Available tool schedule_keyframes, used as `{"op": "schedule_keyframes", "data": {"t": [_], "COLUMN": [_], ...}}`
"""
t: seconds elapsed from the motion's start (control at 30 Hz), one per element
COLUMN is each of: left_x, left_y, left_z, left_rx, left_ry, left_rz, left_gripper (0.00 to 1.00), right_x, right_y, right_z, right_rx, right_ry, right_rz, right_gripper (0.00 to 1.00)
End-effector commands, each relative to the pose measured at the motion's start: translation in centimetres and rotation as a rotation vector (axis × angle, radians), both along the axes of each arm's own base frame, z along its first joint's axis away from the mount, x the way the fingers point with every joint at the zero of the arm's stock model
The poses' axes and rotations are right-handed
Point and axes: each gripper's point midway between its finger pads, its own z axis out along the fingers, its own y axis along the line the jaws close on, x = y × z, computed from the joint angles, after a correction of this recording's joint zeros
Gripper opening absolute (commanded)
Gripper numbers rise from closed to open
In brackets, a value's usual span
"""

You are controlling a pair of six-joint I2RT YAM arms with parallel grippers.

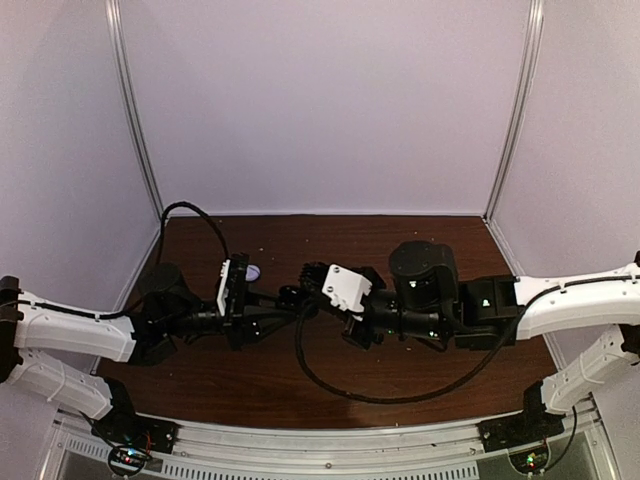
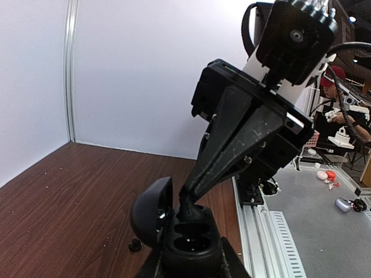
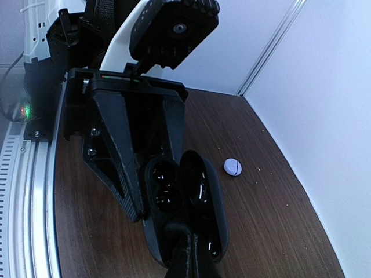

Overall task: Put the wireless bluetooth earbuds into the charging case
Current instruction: Insert the right earbud into the right side groove of the charging case.

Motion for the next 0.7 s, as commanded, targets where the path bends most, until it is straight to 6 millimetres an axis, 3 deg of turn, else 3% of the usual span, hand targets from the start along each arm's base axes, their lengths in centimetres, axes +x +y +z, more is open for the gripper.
{"op": "schedule_keyframes", "data": {"t": [0.0,0.33,0.67], "left_x": [-0.5,0.0,-0.3], "left_y": [0.8,1.1,0.7], "left_z": [4.4,4.8,3.8], "left_rx": [-0.143,-0.151,-0.12], "left_ry": [-0.104,-0.107,-0.115], "left_rz": [0.011,0.05,0.025], "left_gripper": [0.0,0.0,0.0], "right_x": [-0.9,-1.6,-1.2], "right_y": [0.3,0.2,-0.3], "right_z": [-1.8,-1.4,1.0], "right_rx": [-0.021,0.002,0.073], "right_ry": [0.072,0.112,0.106], "right_rz": [0.051,0.091,0.089], "right_gripper": [0.0,0.02,0.1]}}
